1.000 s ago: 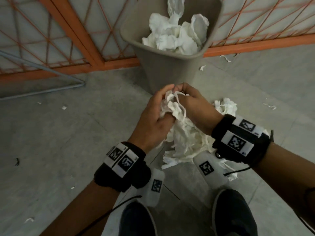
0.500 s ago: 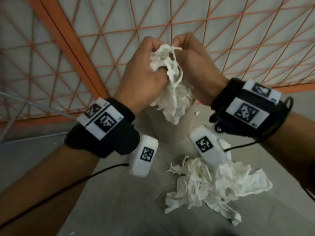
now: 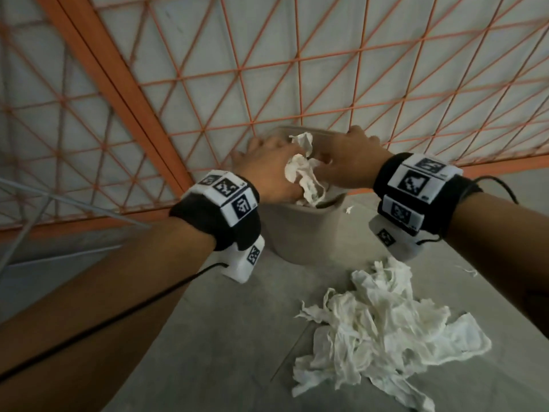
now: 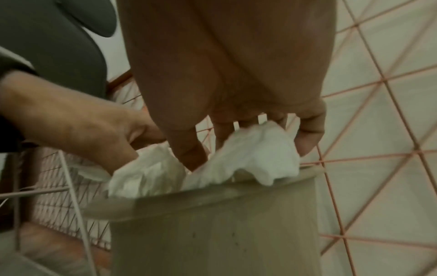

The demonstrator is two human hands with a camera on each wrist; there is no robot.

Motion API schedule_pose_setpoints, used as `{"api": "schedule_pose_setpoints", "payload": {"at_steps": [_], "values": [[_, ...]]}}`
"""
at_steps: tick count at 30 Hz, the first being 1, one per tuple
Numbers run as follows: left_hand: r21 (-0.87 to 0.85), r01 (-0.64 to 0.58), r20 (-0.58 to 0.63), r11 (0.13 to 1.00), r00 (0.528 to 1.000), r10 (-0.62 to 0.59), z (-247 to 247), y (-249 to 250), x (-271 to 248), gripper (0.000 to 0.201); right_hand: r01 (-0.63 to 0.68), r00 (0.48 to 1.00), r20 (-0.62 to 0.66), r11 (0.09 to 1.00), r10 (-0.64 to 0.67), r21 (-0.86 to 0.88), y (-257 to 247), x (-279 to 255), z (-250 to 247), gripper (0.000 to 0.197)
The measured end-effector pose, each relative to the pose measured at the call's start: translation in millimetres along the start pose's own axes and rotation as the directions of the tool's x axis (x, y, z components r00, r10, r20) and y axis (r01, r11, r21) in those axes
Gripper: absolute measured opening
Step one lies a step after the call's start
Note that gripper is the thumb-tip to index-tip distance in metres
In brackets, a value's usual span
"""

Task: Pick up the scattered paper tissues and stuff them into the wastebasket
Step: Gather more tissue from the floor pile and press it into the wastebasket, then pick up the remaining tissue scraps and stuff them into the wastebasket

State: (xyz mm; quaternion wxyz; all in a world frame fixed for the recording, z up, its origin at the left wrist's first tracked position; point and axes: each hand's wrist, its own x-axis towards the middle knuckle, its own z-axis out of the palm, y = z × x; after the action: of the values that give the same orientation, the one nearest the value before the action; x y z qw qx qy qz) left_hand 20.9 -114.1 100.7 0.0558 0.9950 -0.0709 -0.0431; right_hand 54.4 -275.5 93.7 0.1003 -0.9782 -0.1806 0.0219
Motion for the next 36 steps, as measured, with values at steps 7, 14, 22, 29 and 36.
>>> {"api": "schedule_pose_setpoints", "payload": {"at_steps": [7,14,22,29,36], "values": [[-0.193,-0.054,-0.091,0.98,0.995,0.037,-24,3,-10,0.048,0.147,0.986,0.073,0.987,-0.152,0.059,-30,2,-18,0.017],[-0.136,-0.037,0.368,0.99,0.926,0.085,52,20,32,0.026,-0.015,0.872,0.488,0.998,0.042,-0.06,0,15,45,0.038],[-0.256,-0.221,-0.382,0.941,0.917,0.111,0,3,-19,0.026,0.214,0.966,-0.217,0.902,-0.139,0.375,13,-16,-13,0.048],[-0.422,-0.524,-0.473,0.74,0.823,0.313,60,32,-94,0.012,-0.027,0.95,-0.223,0.767,0.22,0.641,86,-26,40,0.038],[-0.357,-0.189,0.413,0.915,0.847,0.336,192,24,-74,0.061,-0.204,0.961,0.228,0.96,0.158,0.193,126,5,154,0.044]]}}
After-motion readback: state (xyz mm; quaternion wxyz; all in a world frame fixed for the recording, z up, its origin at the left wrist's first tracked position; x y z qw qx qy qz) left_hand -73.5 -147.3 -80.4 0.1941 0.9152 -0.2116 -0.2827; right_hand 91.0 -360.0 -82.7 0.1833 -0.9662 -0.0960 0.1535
